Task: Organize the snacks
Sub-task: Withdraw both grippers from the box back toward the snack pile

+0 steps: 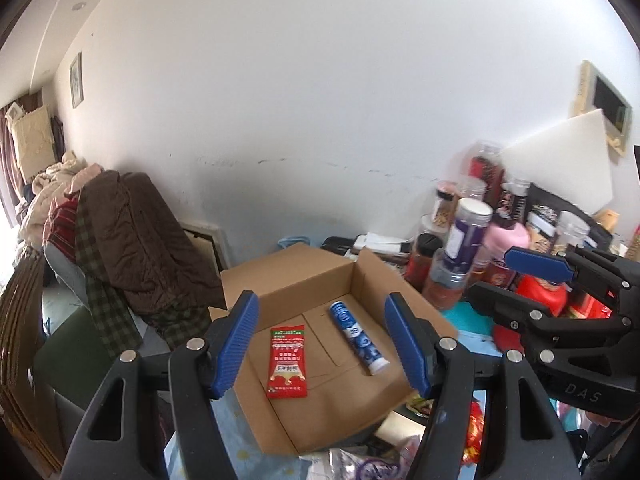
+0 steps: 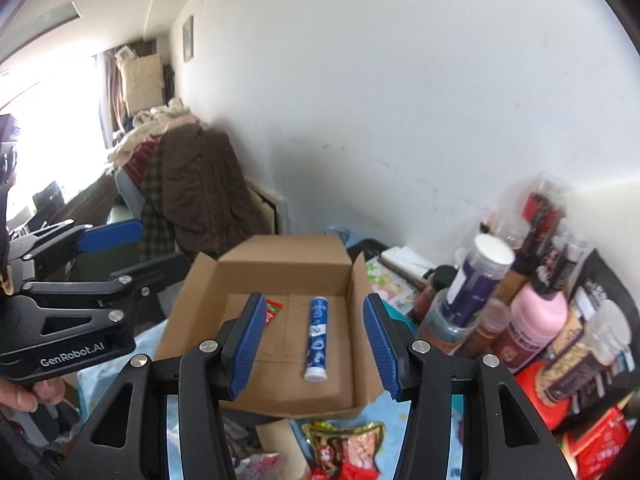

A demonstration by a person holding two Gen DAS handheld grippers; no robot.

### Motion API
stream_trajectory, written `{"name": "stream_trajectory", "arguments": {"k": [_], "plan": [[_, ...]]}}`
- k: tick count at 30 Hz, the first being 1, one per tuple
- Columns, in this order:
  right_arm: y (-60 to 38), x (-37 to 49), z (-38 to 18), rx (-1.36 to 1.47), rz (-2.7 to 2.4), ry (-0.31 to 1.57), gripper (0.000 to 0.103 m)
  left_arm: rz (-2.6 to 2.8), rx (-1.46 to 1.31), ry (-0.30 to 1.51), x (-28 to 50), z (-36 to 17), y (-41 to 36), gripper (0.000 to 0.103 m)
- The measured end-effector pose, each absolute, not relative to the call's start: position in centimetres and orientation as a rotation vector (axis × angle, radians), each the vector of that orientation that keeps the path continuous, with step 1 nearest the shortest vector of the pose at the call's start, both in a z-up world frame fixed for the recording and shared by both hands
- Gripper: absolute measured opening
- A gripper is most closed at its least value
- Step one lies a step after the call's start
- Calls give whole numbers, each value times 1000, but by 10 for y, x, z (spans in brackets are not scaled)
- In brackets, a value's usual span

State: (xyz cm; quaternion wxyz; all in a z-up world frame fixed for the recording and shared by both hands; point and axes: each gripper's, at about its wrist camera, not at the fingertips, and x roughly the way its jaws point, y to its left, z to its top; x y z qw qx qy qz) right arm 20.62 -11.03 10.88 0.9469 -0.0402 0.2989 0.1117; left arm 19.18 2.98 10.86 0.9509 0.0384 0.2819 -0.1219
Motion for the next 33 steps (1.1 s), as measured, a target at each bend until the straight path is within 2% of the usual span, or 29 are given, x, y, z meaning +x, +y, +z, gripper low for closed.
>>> {"name": "stream_trajectory", "arguments": {"k": [1, 3, 4, 13, 14, 15, 17, 33], "plan": [[-111, 199, 112, -84, 226, 594, 57, -253, 80, 564, 185, 112, 29, 65], [-112, 185, 118, -91, 222, 572, 57, -257, 82, 548, 173, 117, 28, 77], [-112, 177, 121, -92, 219, 561, 57, -256, 82, 532, 164, 121, 28, 79], [-121, 110, 135, -75, 187, 461, 81, -276, 106, 465, 108, 136, 24, 83], [-121, 102, 135, -75, 183, 450, 83, -280, 107, 458, 103, 136, 24, 87], [-122, 97, 135, -74, 179, 444, 84, -283, 107, 454, 97, 136, 24, 96], [-124, 86, 135, -67, 172, 437, 85, -291, 106, 436, 85, 135, 22, 102], [-137, 18, 87, 33, 165, 473, 87, -348, 134, 461, 19, 96, 16, 102]]}}
